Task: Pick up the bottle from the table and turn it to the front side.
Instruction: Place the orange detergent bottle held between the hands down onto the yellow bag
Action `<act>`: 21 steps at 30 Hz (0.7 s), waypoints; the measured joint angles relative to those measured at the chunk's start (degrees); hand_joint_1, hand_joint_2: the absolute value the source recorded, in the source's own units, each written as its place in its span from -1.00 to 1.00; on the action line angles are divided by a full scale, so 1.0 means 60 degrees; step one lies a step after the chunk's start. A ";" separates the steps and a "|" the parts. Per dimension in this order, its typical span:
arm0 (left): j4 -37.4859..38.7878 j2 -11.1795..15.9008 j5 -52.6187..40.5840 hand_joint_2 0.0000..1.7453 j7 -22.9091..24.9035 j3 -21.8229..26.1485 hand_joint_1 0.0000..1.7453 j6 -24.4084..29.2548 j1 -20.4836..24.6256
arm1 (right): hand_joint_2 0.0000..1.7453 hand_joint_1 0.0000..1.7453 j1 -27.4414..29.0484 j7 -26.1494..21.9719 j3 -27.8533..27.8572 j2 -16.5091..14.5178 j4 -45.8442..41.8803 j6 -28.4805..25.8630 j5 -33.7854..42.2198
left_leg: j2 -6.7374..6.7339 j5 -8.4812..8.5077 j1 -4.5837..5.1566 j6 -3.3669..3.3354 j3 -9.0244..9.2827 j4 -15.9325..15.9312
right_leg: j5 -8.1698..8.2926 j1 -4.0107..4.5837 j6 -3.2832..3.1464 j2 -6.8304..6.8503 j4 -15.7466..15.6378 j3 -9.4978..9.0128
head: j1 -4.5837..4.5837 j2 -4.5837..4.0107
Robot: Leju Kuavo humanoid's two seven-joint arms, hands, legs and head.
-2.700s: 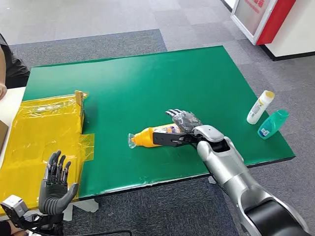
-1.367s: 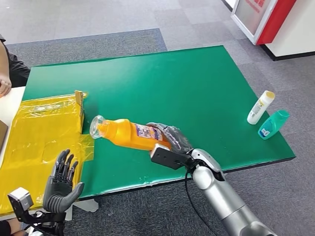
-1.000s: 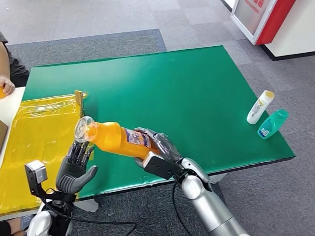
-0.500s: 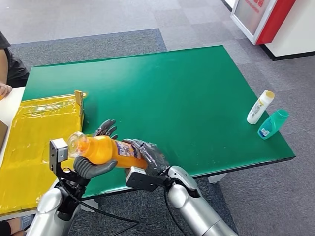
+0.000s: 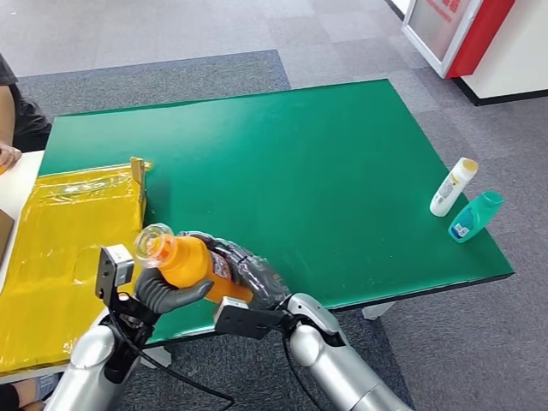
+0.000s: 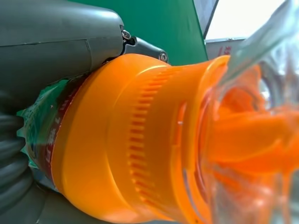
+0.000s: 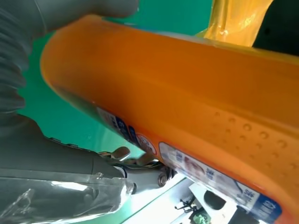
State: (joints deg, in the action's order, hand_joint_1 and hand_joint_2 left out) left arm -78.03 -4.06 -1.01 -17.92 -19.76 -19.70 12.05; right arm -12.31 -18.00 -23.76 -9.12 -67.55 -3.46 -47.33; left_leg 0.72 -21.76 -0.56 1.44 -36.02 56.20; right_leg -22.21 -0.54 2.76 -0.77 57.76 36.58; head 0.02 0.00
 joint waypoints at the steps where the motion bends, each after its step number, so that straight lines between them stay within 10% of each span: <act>1: -0.0078 0.0026 -0.0148 1.00 -0.0004 -0.0034 1.00 0.0086 -0.0003 | 1.00 -1.00 0.0036 0.0009 0.0010 0.0003 -0.0023 -0.0002 0.0044 | 0.0000 0.0000 0.0000 0.0000 0.0000 0.0000 | 0.0000 0.0000 0.0000 0.0000 0.0000 0.0000 | 0.0000 0.0000; 11: -0.1182 0.0539 -0.1985 1.00 0.0671 -0.0111 1.00 0.1001 -0.0092 | 1.00 -1.00 0.0427 0.0148 0.0380 0.0108 -0.0449 -0.0002 0.0283 | 0.0000 0.0000 0.0000 0.0000 0.0000 0.0000 | -0.0001 0.0000 0.0000 0.0000 0.0000 0.0001 | 0.0000 0.0000; 21: -0.2160 0.2535 -0.4948 1.00 0.2755 -0.0136 1.00 0.0794 0.0480 | 1.00 -1.00 0.0957 0.0109 0.1590 0.0296 -0.1053 0.0066 0.0525 | -0.0004 0.0007 -0.0002 0.0010 0.0001 0.0000 | 0.0004 0.0004 -0.0008 -0.0004 0.0002 0.0007 | 0.0000 0.0000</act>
State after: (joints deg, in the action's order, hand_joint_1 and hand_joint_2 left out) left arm -91.00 11.15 -30.70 -1.39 -20.57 -14.94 14.92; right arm -6.57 -17.35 -14.22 -7.34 -73.87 -3.07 -44.18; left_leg 0.70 -21.71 -0.57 1.50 -36.01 56.20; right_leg -22.18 -0.52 2.71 -0.80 57.77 36.62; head 0.02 0.00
